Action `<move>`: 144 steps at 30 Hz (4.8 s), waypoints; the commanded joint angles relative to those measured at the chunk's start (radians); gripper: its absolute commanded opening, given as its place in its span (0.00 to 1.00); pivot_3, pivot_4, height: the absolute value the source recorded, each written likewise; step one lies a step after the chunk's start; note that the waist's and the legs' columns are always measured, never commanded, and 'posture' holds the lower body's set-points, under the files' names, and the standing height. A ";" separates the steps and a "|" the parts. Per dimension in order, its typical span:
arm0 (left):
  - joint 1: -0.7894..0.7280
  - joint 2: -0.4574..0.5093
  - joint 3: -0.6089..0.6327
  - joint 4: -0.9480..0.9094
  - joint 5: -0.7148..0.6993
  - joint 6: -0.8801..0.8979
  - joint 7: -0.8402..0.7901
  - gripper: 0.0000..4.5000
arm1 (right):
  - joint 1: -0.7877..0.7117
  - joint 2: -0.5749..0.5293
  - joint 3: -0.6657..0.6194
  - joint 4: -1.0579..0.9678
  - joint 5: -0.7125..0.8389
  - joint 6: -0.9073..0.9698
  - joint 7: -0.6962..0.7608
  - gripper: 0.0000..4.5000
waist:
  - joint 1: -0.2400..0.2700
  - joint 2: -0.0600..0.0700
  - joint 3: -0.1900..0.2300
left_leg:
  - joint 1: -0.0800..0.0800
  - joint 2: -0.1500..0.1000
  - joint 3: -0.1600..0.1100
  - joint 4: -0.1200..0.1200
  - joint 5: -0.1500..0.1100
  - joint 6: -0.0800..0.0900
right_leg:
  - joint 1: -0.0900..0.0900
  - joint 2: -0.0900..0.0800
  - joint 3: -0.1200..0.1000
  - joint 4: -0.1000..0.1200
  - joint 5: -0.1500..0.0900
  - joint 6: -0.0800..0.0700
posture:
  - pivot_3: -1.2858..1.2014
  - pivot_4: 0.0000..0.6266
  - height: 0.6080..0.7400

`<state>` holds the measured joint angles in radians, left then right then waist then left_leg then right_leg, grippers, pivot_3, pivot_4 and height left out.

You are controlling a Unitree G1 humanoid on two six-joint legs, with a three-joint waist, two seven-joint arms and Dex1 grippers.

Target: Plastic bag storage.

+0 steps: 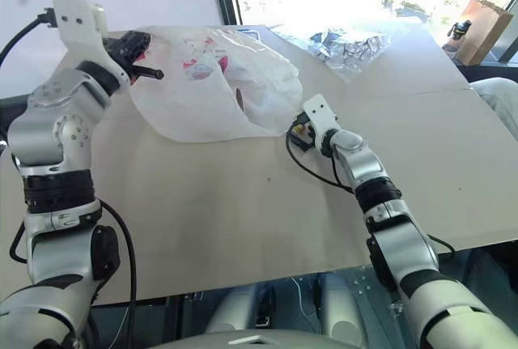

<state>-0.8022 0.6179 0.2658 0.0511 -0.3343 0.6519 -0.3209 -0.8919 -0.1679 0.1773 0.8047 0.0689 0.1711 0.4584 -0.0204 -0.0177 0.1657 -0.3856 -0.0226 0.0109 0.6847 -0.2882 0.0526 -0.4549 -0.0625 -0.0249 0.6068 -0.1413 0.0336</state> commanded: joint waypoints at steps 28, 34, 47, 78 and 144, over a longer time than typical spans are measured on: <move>0.154 0.045 0.041 -0.339 -0.159 0.072 -0.145 0.00 | 0.135 -0.082 0.036 -0.793 0.275 0.525 0.118 0.16 | 0.006 0.001 0.002 | 0.005 0.004 -0.001 0.003 0.001 -0.002 | 0.007 0.005 0.000 0.001 -0.001 -0.001 | 0.52 0.24 1.00; 0.209 0.031 0.052 -0.372 -0.169 0.075 -0.126 0.00 | -0.215 0.165 0.056 -0.161 0.134 0.153 0.138 0.39 | -0.016 0.001 0.002 | 0.004 0.006 0.002 0.001 0.001 -0.002 | 0.003 0.007 0.004 0.002 -0.001 -0.002 | 0.52 0.24 1.00; 0.239 -0.017 0.019 -0.367 -0.169 0.069 -0.095 0.00 | 0.098 -0.056 -0.020 -0.884 0.238 0.413 0.227 0.99 | 0.008 0.000 0.002 | -0.016 0.000 -0.011 0.000 0.000 -0.001 | -0.010 -0.001 -0.008 0.001 -0.001 -0.001 | 0.52 0.24 1.00; 0.199 0.033 0.219 -0.329 -0.663 0.410 -0.205 0.73 | 0.043 -0.207 -0.154 -0.799 0.198 0.503 0.077 0.00 | 0.004 0.000 0.003 | 0.002 0.003 -0.003 0.002 0.000 0.001 | 0.005 0.003 -0.002 -0.001 -0.001 -0.001 | 0.52 0.24 1.00; -0.146 0.176 0.135 0.036 -0.940 0.142 0.104 0.01 | -0.418 -0.269 -0.368 -0.412 0.268 0.274 0.104 0.00 | 0.011 0.000 0.012 | 0.004 0.001 -0.002 0.000 0.001 -0.002 | 0.005 0.007 0.001 -0.001 -0.003 -0.003 | 0.52 0.24 1.00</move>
<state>-0.9047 0.7975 0.4548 0.0076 -1.3866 0.8426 -0.1672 -1.2356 -0.4011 -0.1343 0.3338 0.3196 0.4762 0.5645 -0.0097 -0.0174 0.1779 -0.3812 -0.0210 0.0088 0.6847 -0.2882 0.0519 -0.4483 -0.0559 -0.0246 0.6060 -0.1443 0.0309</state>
